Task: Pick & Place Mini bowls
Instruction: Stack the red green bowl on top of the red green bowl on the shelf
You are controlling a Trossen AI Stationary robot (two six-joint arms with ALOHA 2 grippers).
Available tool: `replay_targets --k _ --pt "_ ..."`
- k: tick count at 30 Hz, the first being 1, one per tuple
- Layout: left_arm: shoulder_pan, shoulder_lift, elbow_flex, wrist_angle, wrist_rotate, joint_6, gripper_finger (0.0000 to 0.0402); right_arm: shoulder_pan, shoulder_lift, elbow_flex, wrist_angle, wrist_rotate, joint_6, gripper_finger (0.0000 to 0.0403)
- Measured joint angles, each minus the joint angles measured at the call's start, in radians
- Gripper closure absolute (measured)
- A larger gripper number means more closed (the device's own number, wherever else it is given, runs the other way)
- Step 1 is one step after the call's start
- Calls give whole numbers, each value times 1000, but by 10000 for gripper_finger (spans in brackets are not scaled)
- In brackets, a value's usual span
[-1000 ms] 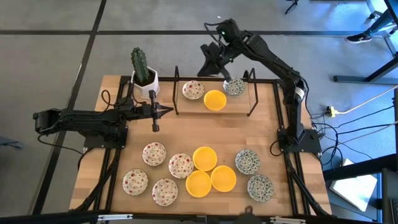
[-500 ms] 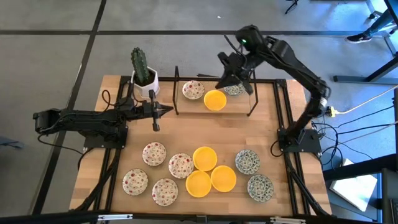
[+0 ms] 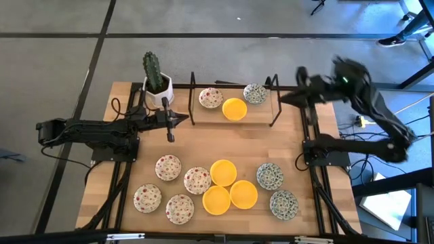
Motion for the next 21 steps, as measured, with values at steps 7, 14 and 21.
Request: replay_targets --k 7,14,21 --pt "0 0 0 41 0 22 399 0 -360 -508 382 52 138 395" --pt "0 0 0 98 0 24 392 0 -498 -869 674 70 249 394" --pt "0 0 0 114 0 67 397 12 -504 -1019 832 2 242 398"
